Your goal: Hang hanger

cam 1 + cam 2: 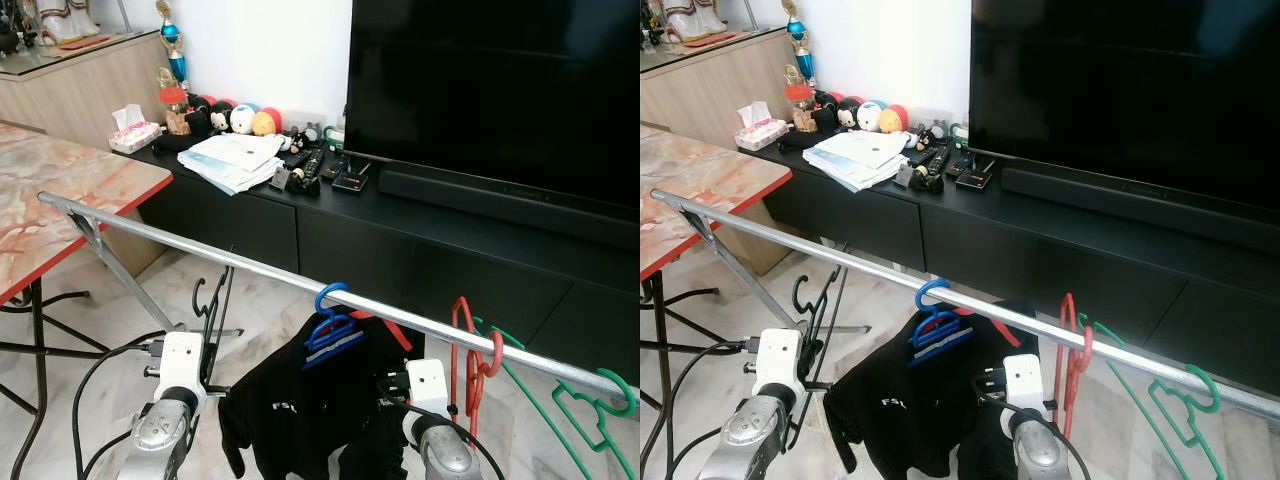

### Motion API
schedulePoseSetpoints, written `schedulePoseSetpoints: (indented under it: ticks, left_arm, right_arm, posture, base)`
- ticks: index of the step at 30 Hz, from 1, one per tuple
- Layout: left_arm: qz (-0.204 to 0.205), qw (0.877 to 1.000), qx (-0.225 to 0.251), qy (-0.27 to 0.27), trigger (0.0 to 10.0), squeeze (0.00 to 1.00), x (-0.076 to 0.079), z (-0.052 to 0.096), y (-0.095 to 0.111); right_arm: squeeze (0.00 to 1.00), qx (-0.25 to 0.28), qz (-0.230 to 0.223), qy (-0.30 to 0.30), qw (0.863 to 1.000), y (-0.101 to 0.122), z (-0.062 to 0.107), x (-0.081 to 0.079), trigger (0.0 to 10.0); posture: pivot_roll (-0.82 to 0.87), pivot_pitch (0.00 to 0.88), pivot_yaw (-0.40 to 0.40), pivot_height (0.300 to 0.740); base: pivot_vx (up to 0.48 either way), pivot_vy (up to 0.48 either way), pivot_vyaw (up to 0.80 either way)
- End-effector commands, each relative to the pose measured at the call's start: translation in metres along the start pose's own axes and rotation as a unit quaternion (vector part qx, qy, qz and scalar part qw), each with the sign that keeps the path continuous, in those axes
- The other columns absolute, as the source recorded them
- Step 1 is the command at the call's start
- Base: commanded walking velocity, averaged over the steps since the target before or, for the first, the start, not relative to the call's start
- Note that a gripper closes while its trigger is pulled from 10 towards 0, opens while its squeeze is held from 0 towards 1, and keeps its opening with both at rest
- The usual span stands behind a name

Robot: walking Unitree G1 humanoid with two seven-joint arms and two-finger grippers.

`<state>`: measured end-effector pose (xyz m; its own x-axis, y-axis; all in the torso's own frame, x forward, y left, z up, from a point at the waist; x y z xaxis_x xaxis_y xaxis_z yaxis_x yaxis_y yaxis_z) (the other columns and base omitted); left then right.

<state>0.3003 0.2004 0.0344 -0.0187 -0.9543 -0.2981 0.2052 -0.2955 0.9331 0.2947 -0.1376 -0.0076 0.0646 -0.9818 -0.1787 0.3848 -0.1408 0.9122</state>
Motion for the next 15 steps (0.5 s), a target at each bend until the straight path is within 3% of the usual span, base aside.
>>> schedulePoseSetpoints:
  ticks: [1, 15]
  left_arm:
    - [0.007, 1.0, -0.007, 0.007, 10.0, 0.0, -0.0025, 0.002, -0.002]
    - [0.008, 1.0, -0.009, 0.006, 10.0, 0.0, -0.0013, 0.0027, -0.0012]
  right_arm:
    - [0.0, 0.007, -0.004, 0.003, 1.0, 0.0006, 0.0002, -0.0031, 10.0]
    - [0.0, 0.012, -0.002, 0.008, 1.0, 0.0027, -0.0003, -0.0051, 10.0]
  posture:
    - [0.02, 0.035, 0.069, 0.74]
    - [0.02, 0.033, 0.065, 0.74]
  base:
    - [-0.3, 0.0, 0.0]
    - [-0.318, 0.0, 0.0]
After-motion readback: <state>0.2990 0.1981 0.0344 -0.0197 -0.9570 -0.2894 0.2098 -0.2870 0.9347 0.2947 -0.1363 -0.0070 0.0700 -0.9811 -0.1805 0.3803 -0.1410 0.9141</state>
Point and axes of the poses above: a point about 5 cm out from each wrist's last joint towards the gripper, its own z axis pointing back from the gripper into the wrist, its own y axis along the axis of the wrist's last joint, x = y × z, the point moved 1 cm from there along -z, pointing out of the wrist towards the gripper, and after that the axes turned 14 degrees about -z, right-handed, at the moved point
